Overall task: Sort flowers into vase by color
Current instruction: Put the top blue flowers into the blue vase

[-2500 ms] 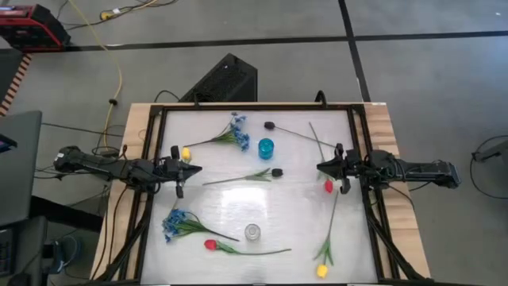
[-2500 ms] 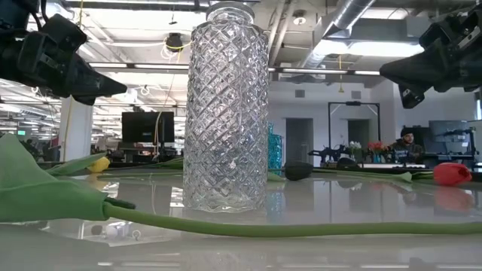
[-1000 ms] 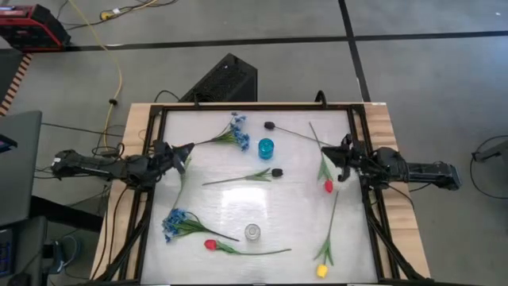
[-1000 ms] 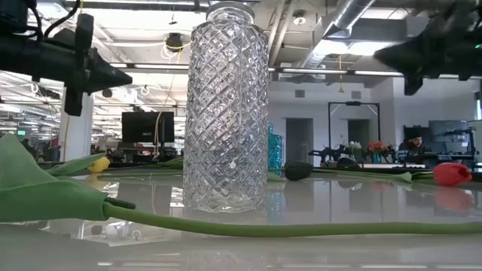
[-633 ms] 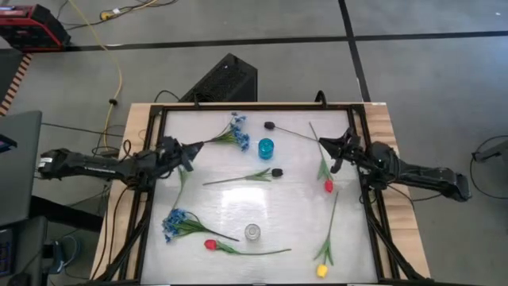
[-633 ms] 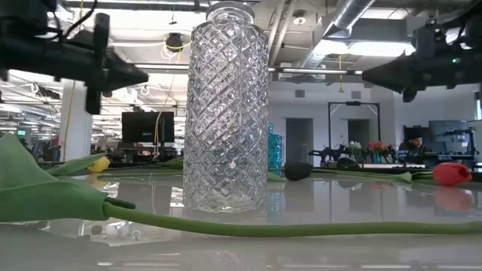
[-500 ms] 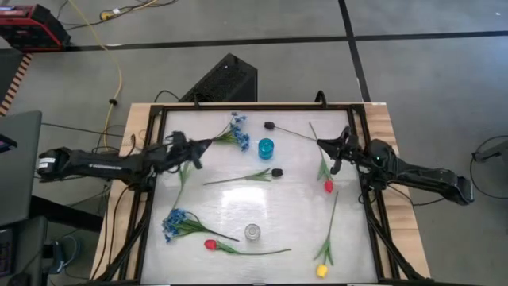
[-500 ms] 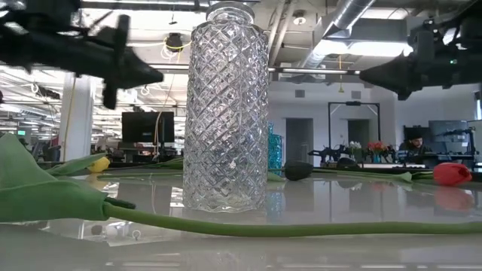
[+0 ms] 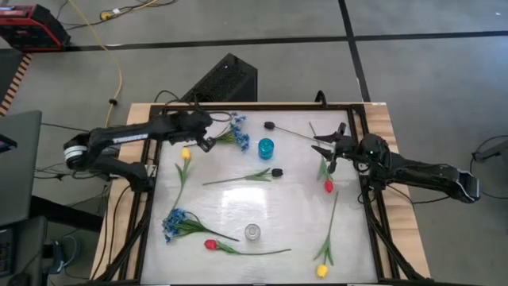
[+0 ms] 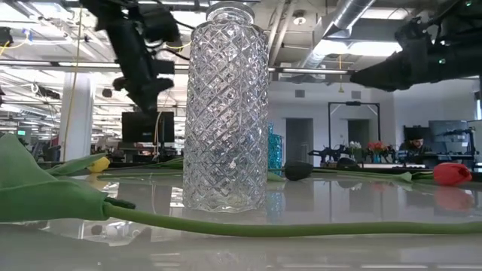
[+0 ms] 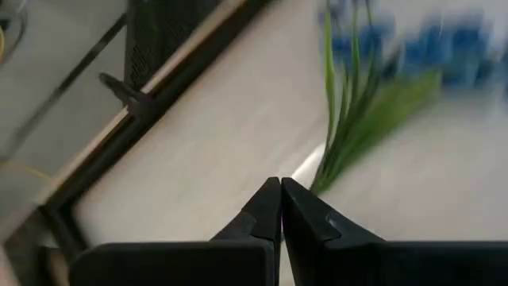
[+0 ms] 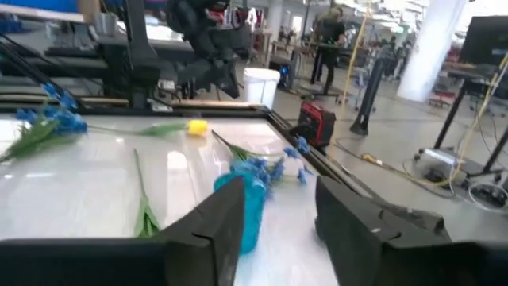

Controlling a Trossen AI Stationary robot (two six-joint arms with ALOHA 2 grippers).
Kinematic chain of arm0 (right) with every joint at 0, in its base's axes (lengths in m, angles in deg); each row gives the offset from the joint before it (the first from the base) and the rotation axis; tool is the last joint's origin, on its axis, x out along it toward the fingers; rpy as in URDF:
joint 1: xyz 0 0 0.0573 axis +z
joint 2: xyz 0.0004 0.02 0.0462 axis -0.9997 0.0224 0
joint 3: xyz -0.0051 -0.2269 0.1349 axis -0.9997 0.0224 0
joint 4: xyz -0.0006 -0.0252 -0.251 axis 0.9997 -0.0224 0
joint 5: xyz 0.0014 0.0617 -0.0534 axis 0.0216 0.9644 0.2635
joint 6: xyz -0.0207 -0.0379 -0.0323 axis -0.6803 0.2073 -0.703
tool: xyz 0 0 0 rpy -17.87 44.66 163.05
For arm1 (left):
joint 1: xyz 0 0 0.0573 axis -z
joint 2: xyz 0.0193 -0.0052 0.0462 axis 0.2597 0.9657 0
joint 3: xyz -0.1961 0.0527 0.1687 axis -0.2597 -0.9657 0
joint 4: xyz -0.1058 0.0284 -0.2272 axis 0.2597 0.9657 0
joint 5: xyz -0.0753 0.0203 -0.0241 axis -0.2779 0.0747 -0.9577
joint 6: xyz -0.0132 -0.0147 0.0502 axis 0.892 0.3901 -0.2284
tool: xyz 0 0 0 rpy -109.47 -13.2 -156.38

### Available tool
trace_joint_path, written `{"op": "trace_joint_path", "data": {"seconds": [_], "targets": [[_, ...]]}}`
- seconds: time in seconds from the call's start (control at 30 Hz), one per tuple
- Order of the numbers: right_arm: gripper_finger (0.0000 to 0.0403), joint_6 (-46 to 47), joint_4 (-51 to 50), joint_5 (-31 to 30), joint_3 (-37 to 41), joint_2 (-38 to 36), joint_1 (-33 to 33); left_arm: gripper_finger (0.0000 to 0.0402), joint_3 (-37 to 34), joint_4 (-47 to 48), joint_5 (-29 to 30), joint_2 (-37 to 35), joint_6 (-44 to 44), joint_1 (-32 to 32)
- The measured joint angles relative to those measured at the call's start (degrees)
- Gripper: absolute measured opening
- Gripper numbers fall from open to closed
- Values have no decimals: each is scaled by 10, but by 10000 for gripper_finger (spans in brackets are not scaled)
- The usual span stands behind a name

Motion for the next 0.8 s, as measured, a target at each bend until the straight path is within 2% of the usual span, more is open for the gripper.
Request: {"op": "trace_joint_path", "data": {"seconds": [0.13,0.23,0.4,0.53,0.67,0.8], "targets": [[216,3,-3,0,0,20,-5,3,29,1,-60,48,-122,-1],[221,-2,-3,11,0,35,-5,22,29,19,-111,64,-201,-9],[221,-13,-1,14,0,49,-5,87,18,33,-139,67,-201,-58],[221,-17,1,33,0,49,-5,152,-8,-1,-203,60,-189,-95],[221,-17,0,65,0,49,-5,206,-57,-72,-188,61,-218,-102],[221,-18,-3,92,0,49,-5,229,-94,-154,-189,61,-226,-100]]}}
